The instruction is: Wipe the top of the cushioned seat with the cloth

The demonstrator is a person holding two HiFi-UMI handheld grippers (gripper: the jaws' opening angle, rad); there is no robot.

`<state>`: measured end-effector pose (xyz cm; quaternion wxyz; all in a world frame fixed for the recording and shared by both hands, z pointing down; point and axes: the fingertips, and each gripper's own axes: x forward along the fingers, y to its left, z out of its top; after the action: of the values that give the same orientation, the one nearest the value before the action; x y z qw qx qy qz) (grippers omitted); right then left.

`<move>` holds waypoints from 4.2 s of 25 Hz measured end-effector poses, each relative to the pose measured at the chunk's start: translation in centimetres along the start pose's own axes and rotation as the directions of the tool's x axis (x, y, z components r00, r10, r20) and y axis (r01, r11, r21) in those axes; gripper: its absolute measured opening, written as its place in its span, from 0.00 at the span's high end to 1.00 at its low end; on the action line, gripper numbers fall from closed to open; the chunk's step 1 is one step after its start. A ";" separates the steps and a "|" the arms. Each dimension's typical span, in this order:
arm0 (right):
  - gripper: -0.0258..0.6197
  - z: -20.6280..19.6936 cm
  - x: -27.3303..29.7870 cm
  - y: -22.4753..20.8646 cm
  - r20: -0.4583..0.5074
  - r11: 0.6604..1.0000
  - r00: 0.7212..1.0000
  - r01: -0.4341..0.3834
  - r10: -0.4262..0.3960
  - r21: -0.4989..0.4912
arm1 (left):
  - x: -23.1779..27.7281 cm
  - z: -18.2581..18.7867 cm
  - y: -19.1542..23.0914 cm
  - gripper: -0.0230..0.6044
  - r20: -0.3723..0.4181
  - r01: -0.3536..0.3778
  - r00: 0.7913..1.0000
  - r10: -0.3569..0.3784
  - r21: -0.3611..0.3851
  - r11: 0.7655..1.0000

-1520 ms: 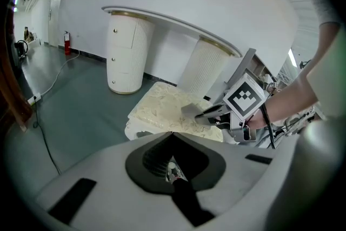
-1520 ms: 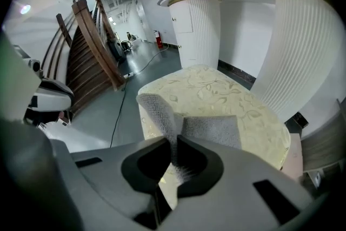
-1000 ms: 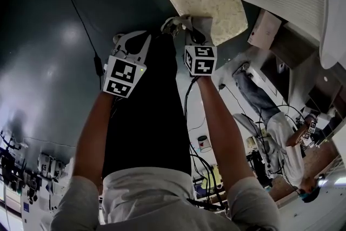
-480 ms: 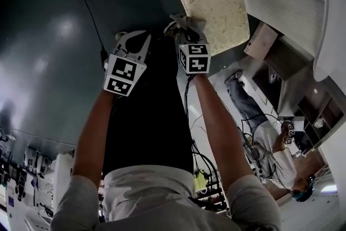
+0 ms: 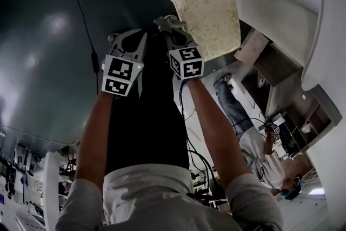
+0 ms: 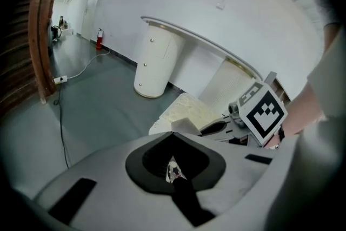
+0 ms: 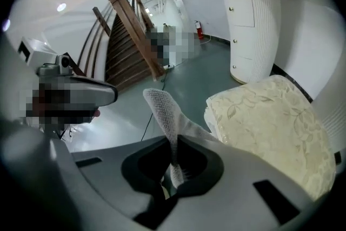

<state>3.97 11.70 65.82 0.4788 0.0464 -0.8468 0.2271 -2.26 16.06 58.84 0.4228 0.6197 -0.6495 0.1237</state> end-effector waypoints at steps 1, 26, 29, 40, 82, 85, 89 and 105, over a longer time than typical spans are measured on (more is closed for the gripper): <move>0.92 0.0 -0.1 -0.4 -0.002 1.000 1.000 0.004 -0.004 0.010 | 0.0 0.4 0.1 0.94 0.004 -0.009 1.000 0.009 -0.013 1.000; 0.92 0.2 -1.0 -12.2 -0.033 0.982 0.982 0.185 -0.186 -0.026 | 7.4 4.3 -1.4 0.94 -0.070 -0.019 0.997 0.019 0.006 1.000; 0.92 0.3 -1.4 -13.3 -0.023 0.981 0.981 0.193 -0.194 -0.013 | 8.3 4.4 -2.2 0.94 -0.077 -0.006 0.997 0.007 0.014 1.000; 0.92 0.8 -3.0 -18.0 0.000 0.967 0.968 0.252 -0.252 0.032 | 10.5 5.7 -3.2 0.94 -0.094 0.014 0.996 -0.010 0.040 0.999; 0.92 2.2 -9.0 -36.2 -0.006 0.899 0.909 0.413 -0.417 0.146 | 19.2 10.5 -7.1 0.94 -0.146 0.026 0.989 -0.019 0.047 0.999; 0.92 2.9 -9.3 -37.2 0.000 0.890 0.900 0.432 -0.437 0.144 | 19.5 10.3 -7.5 0.94 -0.155 0.027 0.988 -0.020 0.041 0.999; 0.92 4.7 -10.0 -38.4 0.035 0.875 0.881 0.464 -0.473 0.138 | 19.6 10.7 -8.0 0.94 -0.146 0.033 0.989 -0.026 0.047 0.998; 0.92 6.5 -5.6 -33.0 0.027 0.915 0.915 0.401 -0.403 0.044 | 16.6 9.2 -5.2 0.94 -0.099 0.003 0.995 -0.002 0.005 1.000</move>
<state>11.63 -21.33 69.49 0.4991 0.2324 -0.8231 0.1390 0.94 -2.95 62.98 0.4531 0.6146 -0.6267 0.1555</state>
